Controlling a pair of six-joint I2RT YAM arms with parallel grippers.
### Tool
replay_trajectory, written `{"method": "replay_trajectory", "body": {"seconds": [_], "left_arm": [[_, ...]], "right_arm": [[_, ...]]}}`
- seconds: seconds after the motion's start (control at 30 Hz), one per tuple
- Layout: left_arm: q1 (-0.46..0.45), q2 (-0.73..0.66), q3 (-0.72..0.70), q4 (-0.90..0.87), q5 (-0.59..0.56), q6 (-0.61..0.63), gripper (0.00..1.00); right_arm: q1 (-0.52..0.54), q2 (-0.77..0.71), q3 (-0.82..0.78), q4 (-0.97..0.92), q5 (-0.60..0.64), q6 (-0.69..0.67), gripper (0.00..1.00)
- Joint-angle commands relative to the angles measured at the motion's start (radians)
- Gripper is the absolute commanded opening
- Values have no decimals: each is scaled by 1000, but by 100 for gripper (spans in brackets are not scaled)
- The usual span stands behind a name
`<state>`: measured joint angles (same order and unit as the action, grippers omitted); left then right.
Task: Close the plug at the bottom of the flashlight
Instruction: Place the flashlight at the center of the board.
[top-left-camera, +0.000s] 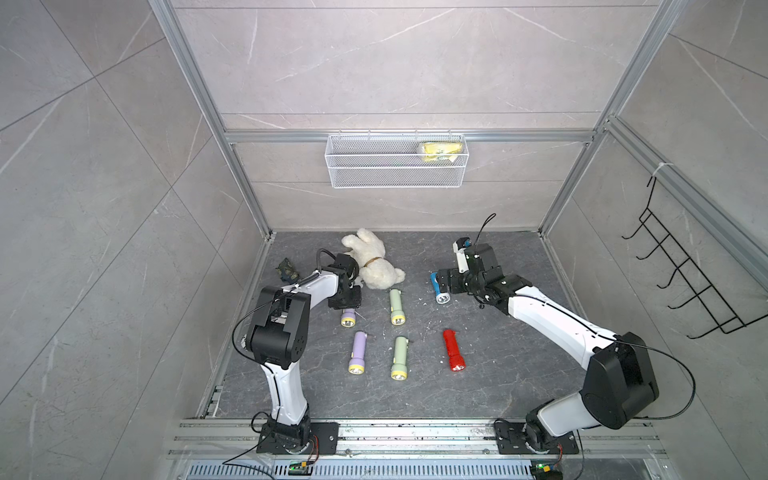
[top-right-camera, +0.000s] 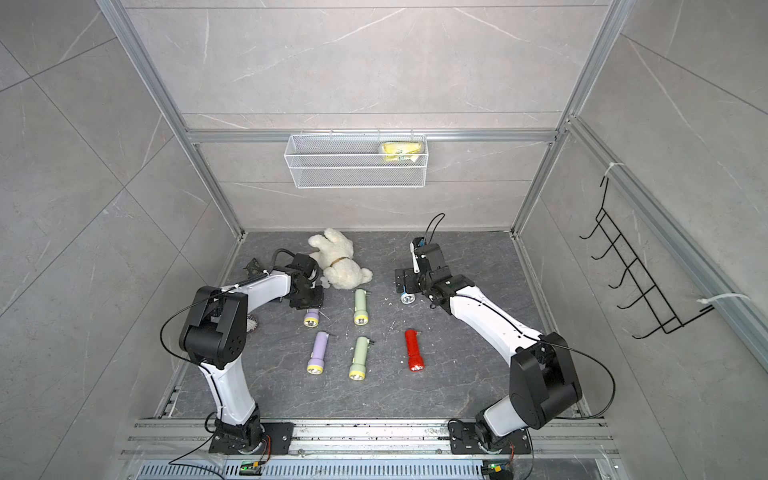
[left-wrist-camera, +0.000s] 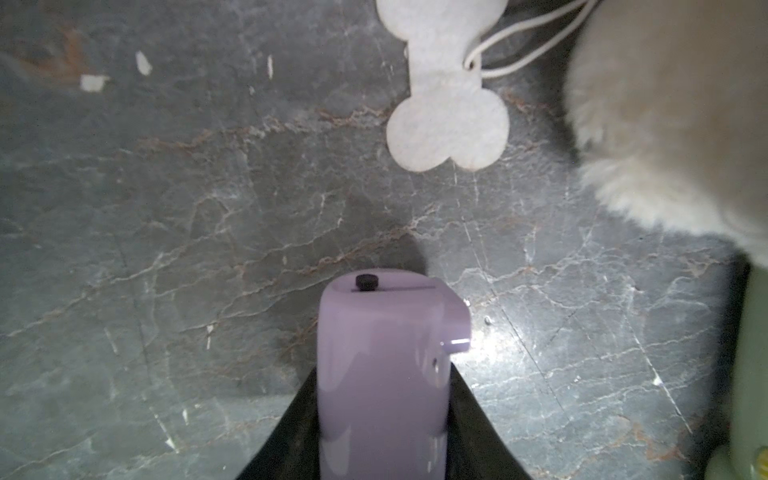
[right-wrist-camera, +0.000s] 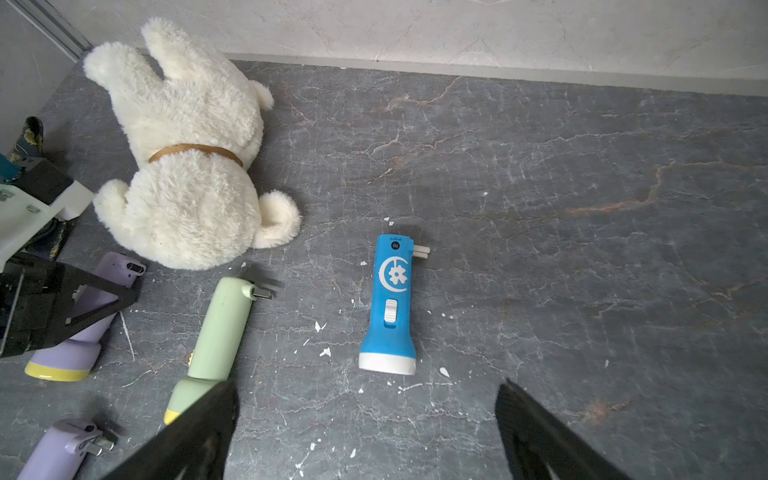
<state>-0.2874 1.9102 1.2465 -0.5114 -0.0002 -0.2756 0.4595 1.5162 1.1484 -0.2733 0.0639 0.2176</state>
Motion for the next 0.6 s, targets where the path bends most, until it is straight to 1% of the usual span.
{"method": "replay_trajectory", "body": {"seconds": [0.0,0.07,0.23,0.27,0.3,0.43,0.57], "left_arm": [[-1,2,22,-12,-9,-10,67],[-1,-8,30,-20,-7,-10,74],[-1,-56,63,-61,-4,-10,75],[-2,-76,66,-67,-10,-18,86],[0,-97,66,-68,-4,-32,100],[0,-203,38,-25,22,-88,100],[-1,-249,72,-34,86,-107,100]], "right_arm": [[-1,-19,-9,-5,-11,12,100],[-1,-19,-10,-1,-18,12,100],[-1,-27,-15,3,-20,12,100],[-2,-28,-16,3,-17,12,100],[-2,-30,-18,4,-17,12,100],[-2,-36,-31,11,-17,16,100],[-1,-42,-48,28,-24,20,100]]}}
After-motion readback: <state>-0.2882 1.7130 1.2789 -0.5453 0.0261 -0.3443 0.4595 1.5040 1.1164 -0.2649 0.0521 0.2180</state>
